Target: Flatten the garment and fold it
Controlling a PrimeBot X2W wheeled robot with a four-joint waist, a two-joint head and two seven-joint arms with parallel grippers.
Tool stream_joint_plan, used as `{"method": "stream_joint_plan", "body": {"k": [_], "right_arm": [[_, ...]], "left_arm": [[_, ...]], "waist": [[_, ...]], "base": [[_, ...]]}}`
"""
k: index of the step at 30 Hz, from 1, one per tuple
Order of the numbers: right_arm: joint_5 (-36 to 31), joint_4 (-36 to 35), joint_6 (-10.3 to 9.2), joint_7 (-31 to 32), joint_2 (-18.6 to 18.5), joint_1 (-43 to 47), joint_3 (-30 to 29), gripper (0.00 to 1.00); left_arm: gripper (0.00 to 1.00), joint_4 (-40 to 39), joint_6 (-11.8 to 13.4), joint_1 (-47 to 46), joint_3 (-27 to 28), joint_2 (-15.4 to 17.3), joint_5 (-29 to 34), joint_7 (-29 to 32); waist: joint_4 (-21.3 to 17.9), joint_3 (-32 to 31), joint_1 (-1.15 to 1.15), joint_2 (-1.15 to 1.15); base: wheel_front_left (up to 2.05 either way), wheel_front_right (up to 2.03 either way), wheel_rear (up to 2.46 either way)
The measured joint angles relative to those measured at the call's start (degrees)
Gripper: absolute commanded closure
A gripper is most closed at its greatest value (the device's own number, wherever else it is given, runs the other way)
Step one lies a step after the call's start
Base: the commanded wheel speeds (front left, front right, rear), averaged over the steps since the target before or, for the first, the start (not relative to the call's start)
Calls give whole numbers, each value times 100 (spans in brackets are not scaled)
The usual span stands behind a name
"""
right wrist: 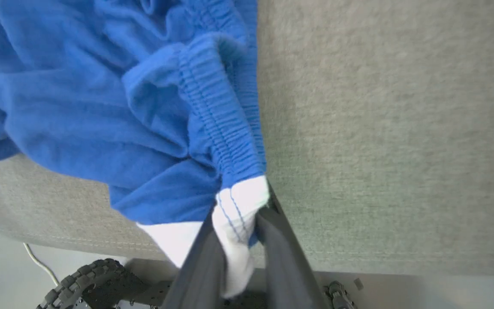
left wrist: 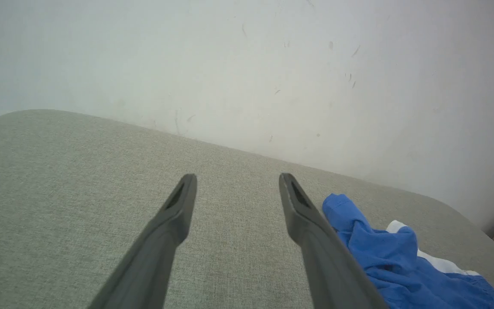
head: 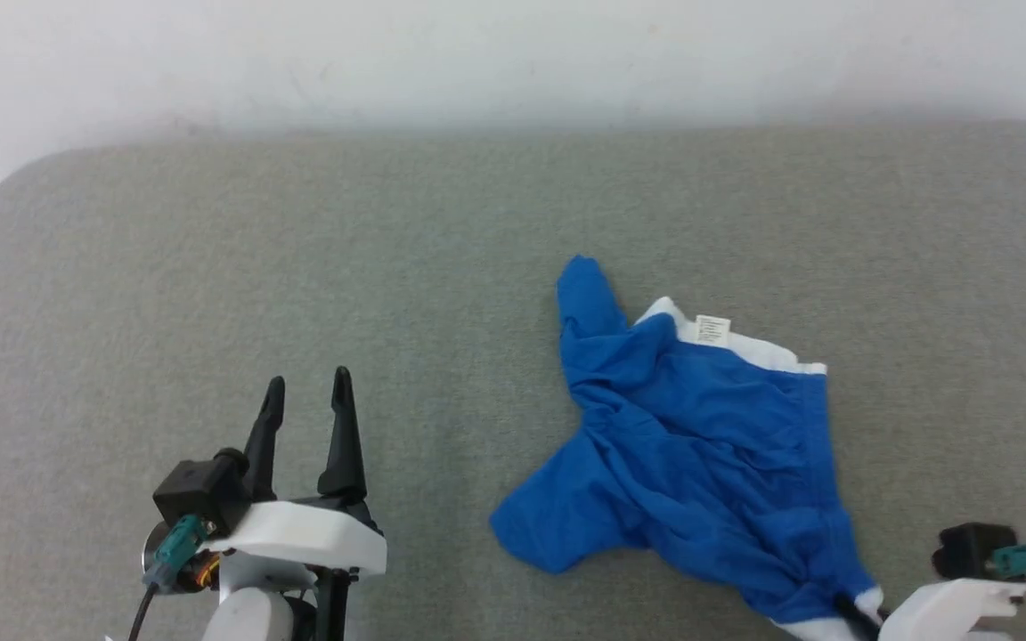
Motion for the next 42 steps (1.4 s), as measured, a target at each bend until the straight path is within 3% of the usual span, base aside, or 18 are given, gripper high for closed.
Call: {"method": "stream_joint_plan", "body": {"k": [1, 7, 11, 16, 19, 22, 26, 28, 29, 33, 37, 42], "right_arm": [[0, -74, 0, -131, 8, -13, -33, 0], [267, -402, 0, -1341, 25, -488, -721, 0], [181, -405, -1, -1580, 10, -805, -958, 0], [122, -328, -1, -1646, 16, -1096, -959, 0], [165, -209, 0, -1740, 18, -1179, -893, 0], [272, 5, -1, -1871, 18, -1178, -831, 0], [338, 224, 0, -2035, 19, -1174, -789, 0], [338, 287, 0, -2095, 19, -1174, -788, 0], [336, 310, 0, -2123, 18, -1174, -798, 0], [285, 366, -1, -2208, 18, -1176, -883, 0], [265, 419, 0, -2272, 19, -1175, -899, 0], [225, 537, -1, -2323, 16, -1170, -858, 0]], "left_arm": [[0, 29, -10, 0, -3, -1, -2, 0], [0, 320, -112, -63, -271, 2, -145, 248], [0, 788, -455, -714, -893, -7, -219, 1339], [0, 1567, -445, -1650, -1533, -9, -298, 3307], [0, 1967, -474, -1906, -2035, 30, -18, 4287], [0, 2078, -622, -1942, -2319, 19, -16, 4729], [0, 2043, -670, -1958, -2493, 38, -160, 4867], [79, 2028, -678, -1954, -2546, 46, -254, 4824], [100, 2030, -682, -1953, -2571, 52, -297, 4807], [100, 1993, -705, -1796, -2346, -3, -822, 4376], [100, 1741, -303, -1829, -1518, -32, -1451, 3542], [100, 1028, -102, -1963, -811, 158, -1740, 3015]], "waist": [[-32, -35, 0, 0], [-112, -184, 0, 0], [-65, -117, 1, 0], [-54, 36, 2, 0], [-118, 119, 2, 0], [-194, 197, 2, 0], [-256, 292, 2, 0], [-262, 317, 2, 0], [-256, 317, 2, 0], [-172, 287, 2, 0], [-19, 225, 2, 0], [212, 90, 1, 0]], "base": [[0, 0, 0], [0, 0, 0], [0, 0, 0], [0, 0, 0], [0, 0, 0], [0, 0, 0], [0, 0, 0], [0, 0, 0], [0, 0, 0], [0, 0, 0], [0, 0, 0], [0, 0, 0]]}}
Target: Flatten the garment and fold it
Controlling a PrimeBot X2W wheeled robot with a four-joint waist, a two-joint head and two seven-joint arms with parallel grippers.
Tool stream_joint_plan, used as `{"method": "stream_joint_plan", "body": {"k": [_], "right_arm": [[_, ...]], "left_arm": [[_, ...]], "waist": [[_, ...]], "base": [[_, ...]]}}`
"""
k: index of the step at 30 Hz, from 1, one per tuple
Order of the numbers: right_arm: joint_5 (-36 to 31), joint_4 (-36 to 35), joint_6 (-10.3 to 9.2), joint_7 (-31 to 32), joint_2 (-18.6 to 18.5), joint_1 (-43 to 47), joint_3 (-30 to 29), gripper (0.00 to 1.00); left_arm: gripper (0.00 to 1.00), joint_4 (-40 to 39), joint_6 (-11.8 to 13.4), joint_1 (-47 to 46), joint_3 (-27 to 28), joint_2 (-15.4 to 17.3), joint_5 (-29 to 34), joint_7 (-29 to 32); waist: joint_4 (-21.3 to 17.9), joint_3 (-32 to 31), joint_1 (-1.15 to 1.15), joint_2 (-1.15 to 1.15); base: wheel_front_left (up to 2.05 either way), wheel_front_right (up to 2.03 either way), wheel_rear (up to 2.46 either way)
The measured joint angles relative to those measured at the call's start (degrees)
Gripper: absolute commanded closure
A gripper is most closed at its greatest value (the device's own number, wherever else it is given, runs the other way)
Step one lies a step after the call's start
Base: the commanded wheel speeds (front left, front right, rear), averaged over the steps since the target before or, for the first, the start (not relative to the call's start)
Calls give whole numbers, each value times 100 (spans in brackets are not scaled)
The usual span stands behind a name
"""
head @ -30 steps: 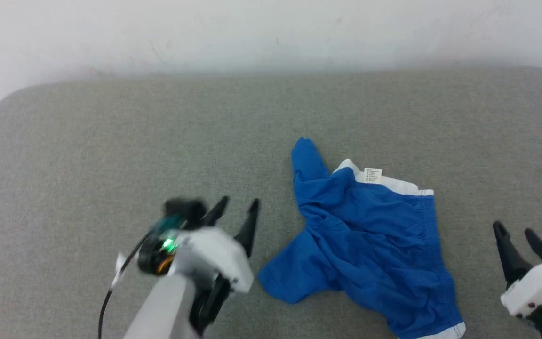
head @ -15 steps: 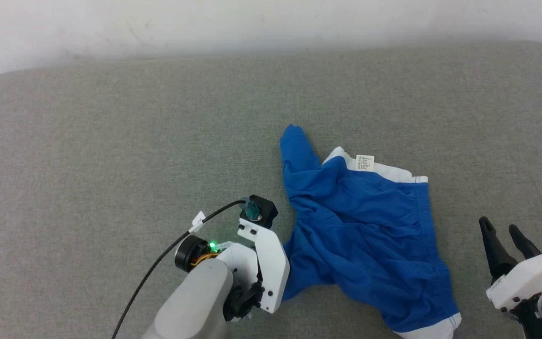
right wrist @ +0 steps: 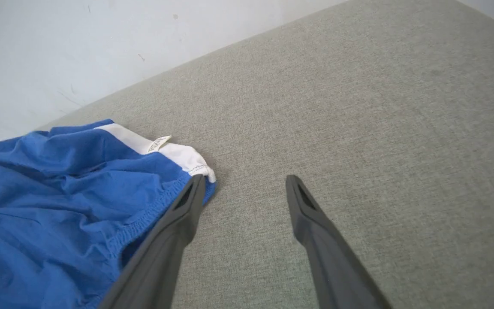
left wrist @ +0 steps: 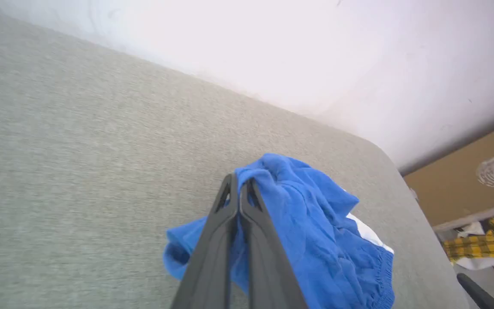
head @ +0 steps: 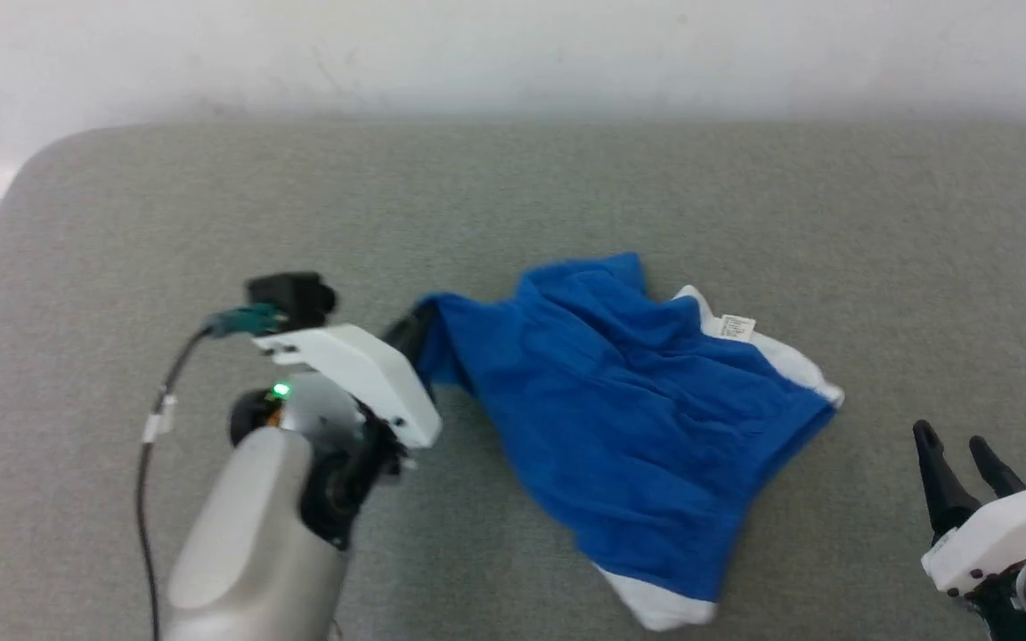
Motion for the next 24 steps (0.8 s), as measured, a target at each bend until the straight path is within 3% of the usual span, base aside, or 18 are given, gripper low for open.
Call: {"method": "stream_joint_plan", "body": {"k": [4, 11, 15, 20, 21, 22, 23, 24], "right_arm": [[-2, 130, 0, -27, 2, 9, 76, 0], [-1, 321, 1, -62, 3, 27, 202, 0], [-2, 409, 1, -59, 7, 25, 312, 0], [-13, 460, 0, -55, 5, 22, 363, 0], [-32, 460, 1, -55, 7, 22, 367, 0], [-66, 456, 1, -60, 4, 21, 378, 0], [-96, 444, 1, -71, 4, 20, 392, 0], [-105, 433, 1, -78, 7, 15, 410, 0]], "left_arm": [[100, -789, 225, 343, 276, 313, -74, 26], [100, -1906, 900, 2282, 369, 654, -110, 712], [100, -2029, 969, 3143, 74, 568, -366, 1248], [100, -2171, 944, 3446, -176, 387, -764, 1803], [92, -2270, 944, 3432, -142, 361, -808, 1778], [58, -2356, 944, 3394, -97, 348, -816, 1716], [0, -2439, 943, 3331, -25, 343, -821, 1637], [0, -2517, 938, 3248, 79, 338, -821, 1522]], "waist": [[203, -109, 0, 0], [565, -242, 0, 0], [736, -265, 0, 0], [867, -257, 0, 0], [884, -255, 0, 0], [897, -255, 0, 0], [907, -256, 0, 0], [909, -260, 0, 0]], "base": [[0, 0, 0], [0, 0, 0], [0, 0, 0], [0, 0, 0], [0, 0, 0], [0, 0, 0], [0, 0, 0], [0, 0, 0]]}}
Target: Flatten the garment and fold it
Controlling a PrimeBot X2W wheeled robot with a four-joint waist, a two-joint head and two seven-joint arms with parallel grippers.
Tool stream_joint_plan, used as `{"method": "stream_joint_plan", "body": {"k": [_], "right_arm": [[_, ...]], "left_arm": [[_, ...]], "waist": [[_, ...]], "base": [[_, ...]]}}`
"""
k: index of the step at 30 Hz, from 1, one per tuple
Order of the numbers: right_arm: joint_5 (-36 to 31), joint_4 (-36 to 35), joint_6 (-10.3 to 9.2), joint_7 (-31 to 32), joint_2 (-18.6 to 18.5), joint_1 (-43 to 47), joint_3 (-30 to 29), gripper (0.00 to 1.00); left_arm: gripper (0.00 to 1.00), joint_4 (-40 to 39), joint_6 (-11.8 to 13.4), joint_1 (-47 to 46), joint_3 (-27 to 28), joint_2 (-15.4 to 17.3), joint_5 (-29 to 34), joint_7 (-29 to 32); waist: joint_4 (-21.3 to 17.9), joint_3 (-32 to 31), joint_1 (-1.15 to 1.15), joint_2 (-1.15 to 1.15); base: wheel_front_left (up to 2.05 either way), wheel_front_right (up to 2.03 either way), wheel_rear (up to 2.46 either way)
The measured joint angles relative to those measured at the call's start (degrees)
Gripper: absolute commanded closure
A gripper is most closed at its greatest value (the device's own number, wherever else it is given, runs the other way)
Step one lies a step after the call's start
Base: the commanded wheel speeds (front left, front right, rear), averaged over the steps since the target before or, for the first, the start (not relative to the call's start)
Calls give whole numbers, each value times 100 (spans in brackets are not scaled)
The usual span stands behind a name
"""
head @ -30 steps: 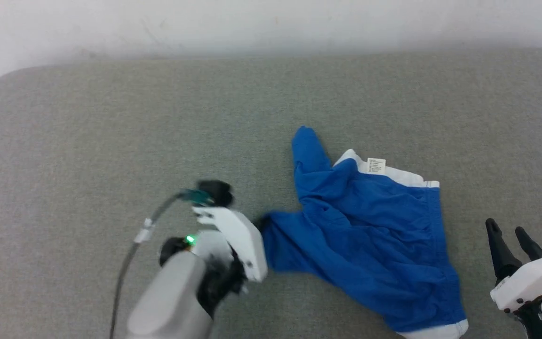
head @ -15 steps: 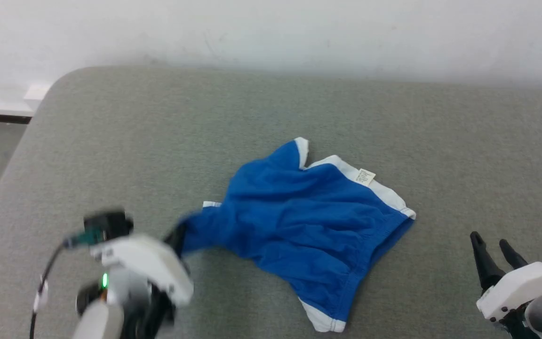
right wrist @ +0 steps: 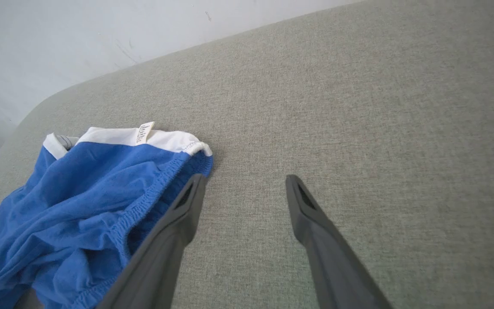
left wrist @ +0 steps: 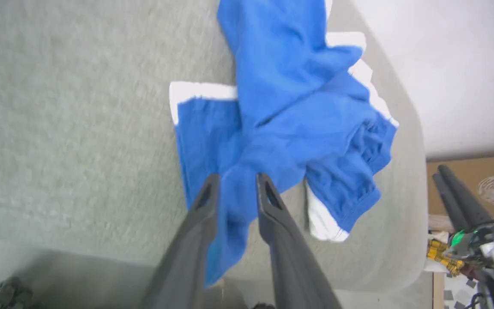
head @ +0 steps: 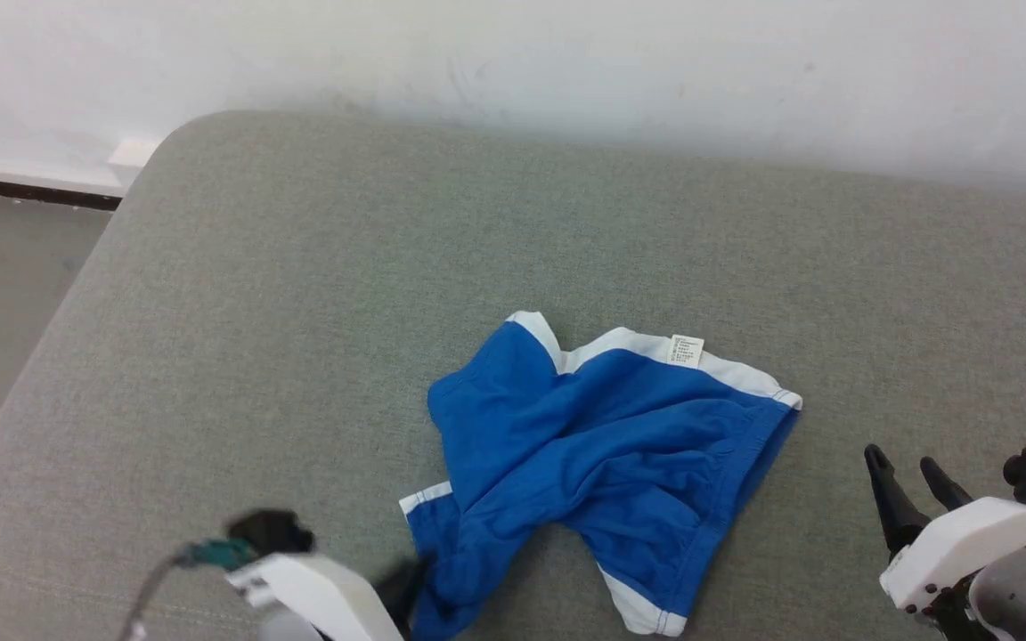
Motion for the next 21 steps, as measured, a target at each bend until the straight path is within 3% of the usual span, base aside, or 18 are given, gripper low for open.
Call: {"method": "stream_joint_plan", "body": {"k": [4, 10, 12, 16, 21], "right_arm": [[-66, -92, -1, 36, -3, -36, 178, 0], [-333, -110, 0, 691, -4, -253, 789, 0], [-463, -57, 0, 940, -4, -396, 1103, 0], [-678, 276, 0, 1349, 13, -877, 1466, 0], [-1121, 931, 0, 1646, 10, -1453, 1385, 0]], "left_arm": [[0, -343, -74, -505, 641, -114, 108, -1213], [0, -113, -536, -1138, 738, 271, 1690, -3552], [0, 138, -559, -1193, 625, 332, 2132, -4153], [0, 369, -593, -1230, 467, 176, 2581, -4488], [0, 403, -610, -1239, 470, -71, 2762, -4531]], "waist": [[-47, -2, 0, 0], [-165, 34, 0, 0], [-208, 67, 0, 0], [-276, 175, 1, 0], [-266, 330, 1, 0]], "base": [[0, 0, 0], [0, 0, 0], [0, 0, 0], [0, 0, 0], [0, 0, 0]]}}
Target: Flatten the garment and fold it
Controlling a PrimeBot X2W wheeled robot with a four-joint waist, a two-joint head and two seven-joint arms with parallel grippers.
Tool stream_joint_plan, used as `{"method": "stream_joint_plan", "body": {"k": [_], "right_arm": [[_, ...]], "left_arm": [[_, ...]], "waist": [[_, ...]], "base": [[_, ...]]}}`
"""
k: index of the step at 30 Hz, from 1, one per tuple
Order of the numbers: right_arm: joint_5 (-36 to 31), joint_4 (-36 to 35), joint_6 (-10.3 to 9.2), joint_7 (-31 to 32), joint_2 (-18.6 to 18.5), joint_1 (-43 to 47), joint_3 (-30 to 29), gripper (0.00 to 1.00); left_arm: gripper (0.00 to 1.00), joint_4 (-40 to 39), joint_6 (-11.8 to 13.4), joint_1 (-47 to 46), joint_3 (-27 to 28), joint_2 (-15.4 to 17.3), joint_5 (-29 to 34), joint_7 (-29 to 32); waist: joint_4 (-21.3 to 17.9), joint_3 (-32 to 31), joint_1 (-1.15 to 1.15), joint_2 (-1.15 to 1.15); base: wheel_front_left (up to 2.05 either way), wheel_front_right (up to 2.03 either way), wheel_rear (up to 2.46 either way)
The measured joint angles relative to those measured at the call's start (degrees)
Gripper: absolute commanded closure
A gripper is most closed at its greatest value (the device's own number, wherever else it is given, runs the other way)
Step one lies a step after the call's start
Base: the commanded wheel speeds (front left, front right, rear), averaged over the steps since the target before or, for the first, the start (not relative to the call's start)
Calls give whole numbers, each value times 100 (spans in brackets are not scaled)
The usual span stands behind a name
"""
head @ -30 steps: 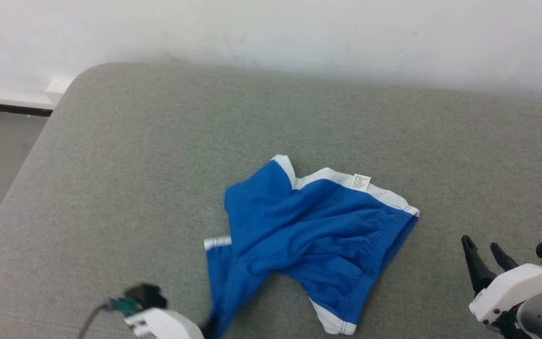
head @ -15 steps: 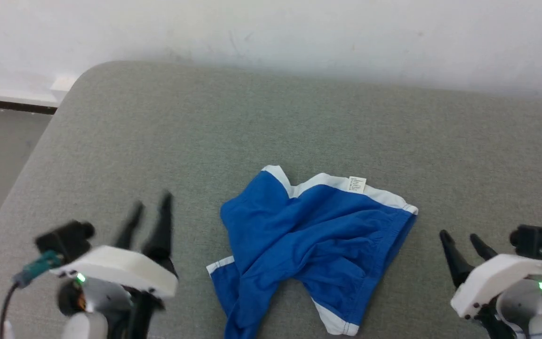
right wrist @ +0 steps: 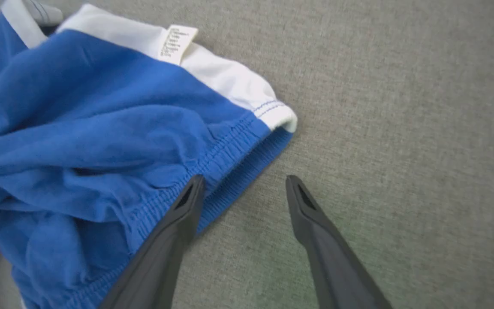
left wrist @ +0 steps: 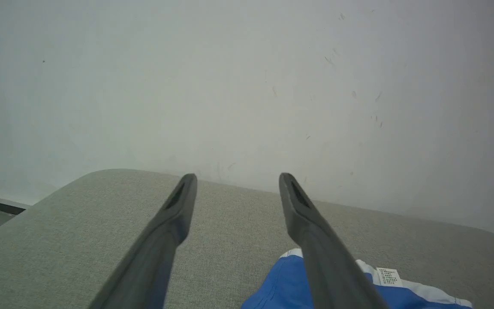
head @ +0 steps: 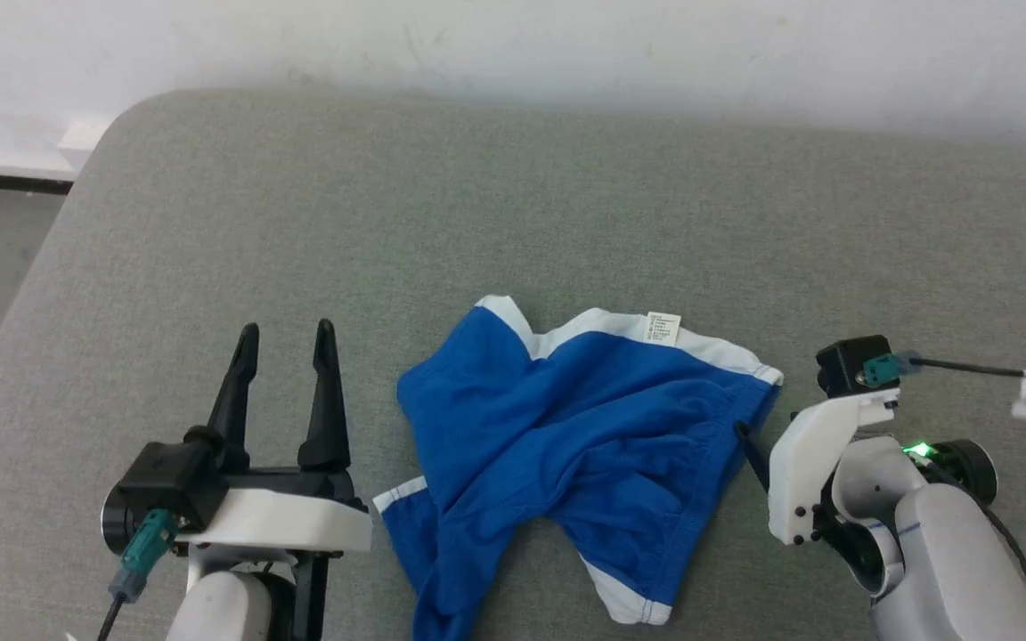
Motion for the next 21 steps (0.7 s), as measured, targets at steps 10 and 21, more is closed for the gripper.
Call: {"method": "stream_joint_plan", "body": {"k": [10, 21], "right_arm": [[-220, 1034, 1, 78, -1, -618, 31, 0], [426, 780, 7, 10, -257, -328, -265, 100]], "left_arm": [[0, 29, -196, -3, 152, -261, 110, -5], [0, 237, -343, 8, 321, -348, 120, -5]], "waist": [[187, 243, 0, 0], [78, 92, 0, 0]], "base": [[0, 0, 0], [0, 0, 0]]}}
